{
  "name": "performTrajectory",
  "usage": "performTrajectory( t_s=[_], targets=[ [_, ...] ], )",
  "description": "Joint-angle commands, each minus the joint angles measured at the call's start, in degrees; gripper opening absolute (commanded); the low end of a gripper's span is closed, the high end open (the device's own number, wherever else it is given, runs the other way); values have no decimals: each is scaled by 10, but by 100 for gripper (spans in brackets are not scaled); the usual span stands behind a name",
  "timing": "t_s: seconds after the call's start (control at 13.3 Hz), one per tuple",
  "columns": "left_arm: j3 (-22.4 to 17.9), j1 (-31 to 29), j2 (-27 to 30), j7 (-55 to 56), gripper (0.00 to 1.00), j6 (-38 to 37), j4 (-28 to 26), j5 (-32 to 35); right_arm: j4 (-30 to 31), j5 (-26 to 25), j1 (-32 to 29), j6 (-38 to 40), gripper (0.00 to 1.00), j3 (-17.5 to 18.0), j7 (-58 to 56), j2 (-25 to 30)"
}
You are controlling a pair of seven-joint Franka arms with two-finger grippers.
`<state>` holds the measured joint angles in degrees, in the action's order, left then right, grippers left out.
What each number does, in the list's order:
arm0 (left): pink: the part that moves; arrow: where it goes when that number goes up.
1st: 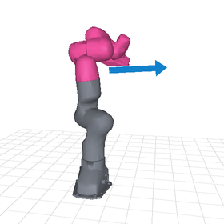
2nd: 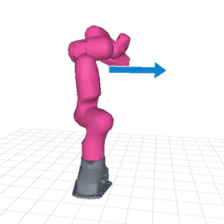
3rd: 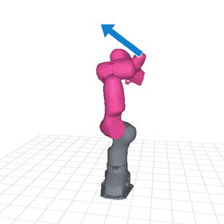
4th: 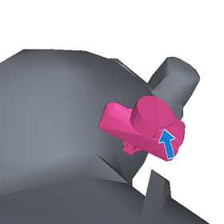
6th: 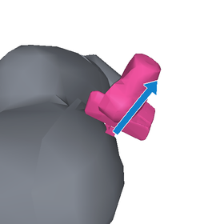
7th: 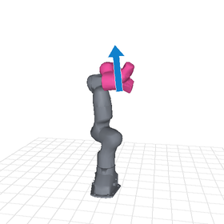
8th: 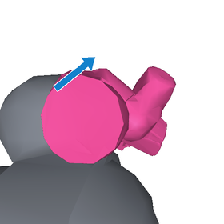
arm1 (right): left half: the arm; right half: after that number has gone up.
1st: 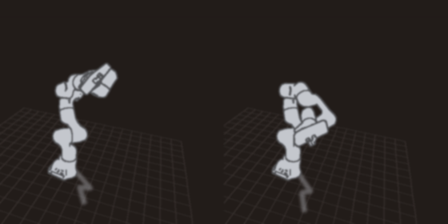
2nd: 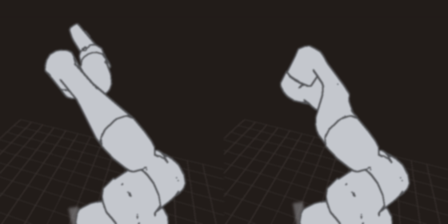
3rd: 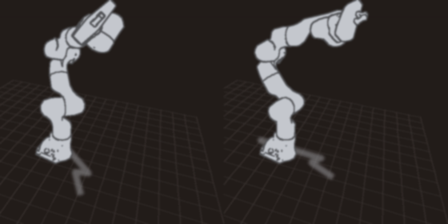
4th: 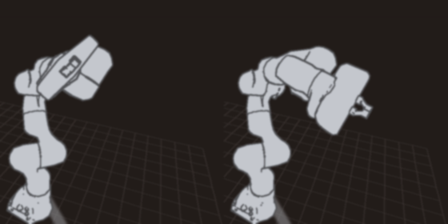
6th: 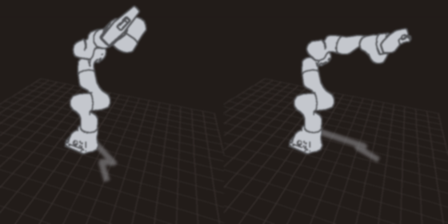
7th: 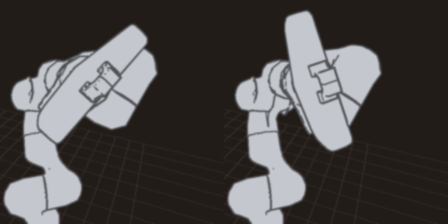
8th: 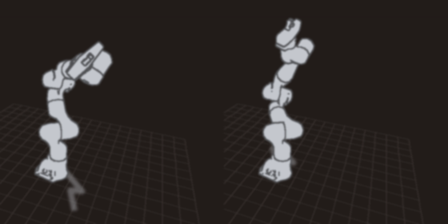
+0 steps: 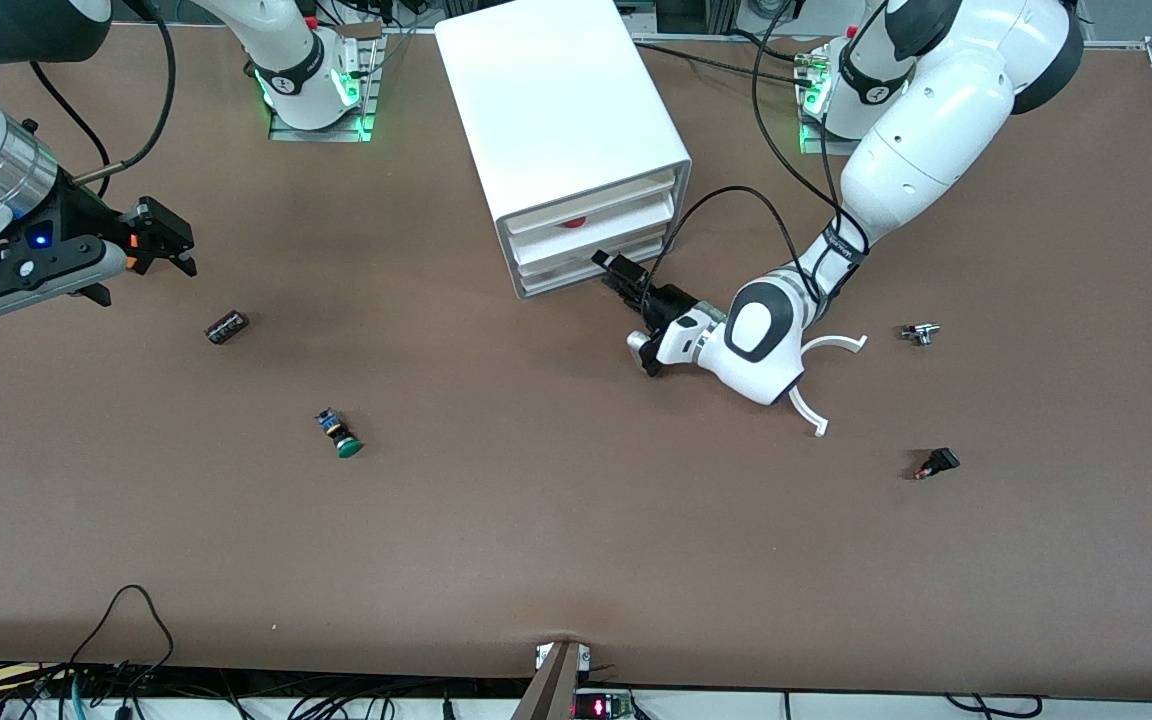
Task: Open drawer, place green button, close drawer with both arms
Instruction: 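Grasp the lower drawer's handle with the left gripper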
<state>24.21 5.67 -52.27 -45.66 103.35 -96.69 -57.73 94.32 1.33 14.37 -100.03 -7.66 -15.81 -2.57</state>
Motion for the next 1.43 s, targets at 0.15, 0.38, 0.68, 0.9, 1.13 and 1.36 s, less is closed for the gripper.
performTrajectory(
  t_s=[0.15, 0.38, 0.68, 0.9, 1.13, 1.36],
  targets=[
    [0, 12, -17, -41, 52, -2, 11, -27, -12, -4, -7, 3, 100, 2, -1, -22],
    [0, 20, -27, -42, 52, -3, 7, -34, -12, -3, -6, 9, 100, 1, -22, -24],
    [0, 36, -35, -42, 48, -3, 1, -73, -10, -2, -7, 23, 100, 0, -49, -29],
    [0, 40, -38, -42, 33, -2, -9, -112, -12, -2, -7, 29, 100, 0, -49, -44],
    [0, 41, -38, -43, 24, 10, -14, -121, -7, -3, -6, 29, 100, 1, -40, -56],
    [-1, 52, -38, -44, 18, 15, -14, -128, -6, -1, 0, 16, 100, 3, -42, -106]
  ],
)
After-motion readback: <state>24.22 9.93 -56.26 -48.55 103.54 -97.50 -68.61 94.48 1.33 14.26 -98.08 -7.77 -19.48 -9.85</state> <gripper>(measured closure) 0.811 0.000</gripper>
